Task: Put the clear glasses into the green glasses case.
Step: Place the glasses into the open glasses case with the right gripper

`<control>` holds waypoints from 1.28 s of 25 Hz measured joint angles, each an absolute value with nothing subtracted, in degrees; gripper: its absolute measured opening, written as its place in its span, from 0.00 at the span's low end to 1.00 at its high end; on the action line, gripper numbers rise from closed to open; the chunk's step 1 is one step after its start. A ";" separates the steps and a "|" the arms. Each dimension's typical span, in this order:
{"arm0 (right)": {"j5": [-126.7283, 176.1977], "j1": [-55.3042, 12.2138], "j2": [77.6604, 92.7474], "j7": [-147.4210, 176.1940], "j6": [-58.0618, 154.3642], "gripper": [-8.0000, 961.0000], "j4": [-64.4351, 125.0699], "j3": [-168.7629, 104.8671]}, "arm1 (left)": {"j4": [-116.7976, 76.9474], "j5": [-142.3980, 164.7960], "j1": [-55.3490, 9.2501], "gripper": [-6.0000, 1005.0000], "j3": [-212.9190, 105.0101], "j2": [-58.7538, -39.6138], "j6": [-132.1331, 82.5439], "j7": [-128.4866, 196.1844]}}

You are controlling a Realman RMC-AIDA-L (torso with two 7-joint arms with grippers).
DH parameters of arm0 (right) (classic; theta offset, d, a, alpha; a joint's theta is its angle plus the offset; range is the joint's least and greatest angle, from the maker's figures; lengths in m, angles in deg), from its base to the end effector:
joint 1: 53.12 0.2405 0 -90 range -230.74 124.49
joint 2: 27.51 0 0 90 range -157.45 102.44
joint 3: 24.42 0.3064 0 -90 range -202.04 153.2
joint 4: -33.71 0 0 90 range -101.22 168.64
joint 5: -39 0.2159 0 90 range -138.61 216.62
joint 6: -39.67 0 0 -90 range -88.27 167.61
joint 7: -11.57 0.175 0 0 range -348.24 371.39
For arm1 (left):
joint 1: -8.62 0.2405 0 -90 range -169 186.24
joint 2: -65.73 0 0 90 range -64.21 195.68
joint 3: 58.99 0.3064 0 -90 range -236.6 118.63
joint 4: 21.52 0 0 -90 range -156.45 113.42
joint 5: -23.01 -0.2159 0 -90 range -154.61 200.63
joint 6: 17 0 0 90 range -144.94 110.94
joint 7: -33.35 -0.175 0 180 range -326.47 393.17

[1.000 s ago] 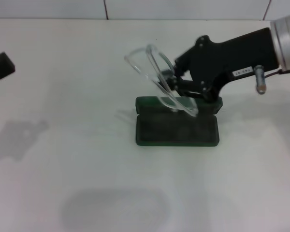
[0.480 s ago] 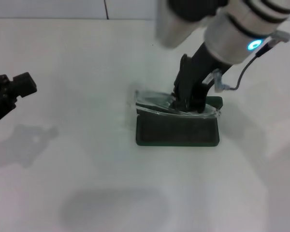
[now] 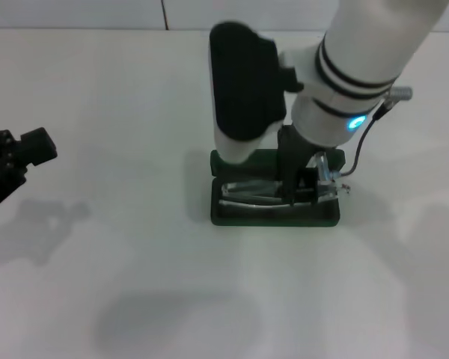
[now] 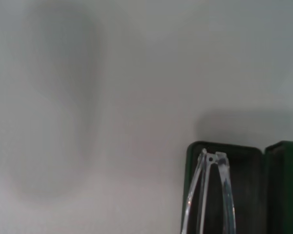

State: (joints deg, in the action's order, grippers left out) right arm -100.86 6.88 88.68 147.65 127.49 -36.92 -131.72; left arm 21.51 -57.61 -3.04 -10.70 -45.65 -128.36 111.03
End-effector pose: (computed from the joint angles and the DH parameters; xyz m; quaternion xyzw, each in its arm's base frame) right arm 0.0846 0.3958 -0.1237 -0.9499 -0.0803 -0.2962 0.0591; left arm -0.3105 0.2673 0.0594 -0.8785 -0.1508 -0.4320 0.1372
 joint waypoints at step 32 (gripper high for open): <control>-105.23 9.40 88.68 159.04 118.39 0.12 -34.20 -141.73 | 21.68 -63.50 -3.35 0.05 -15.09 -43.35 -128.18 107.97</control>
State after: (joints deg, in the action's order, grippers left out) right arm -105.23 9.40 88.68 159.04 118.39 -34.20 -141.73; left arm 21.68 -63.50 -3.35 -15.09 -43.35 -128.18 107.97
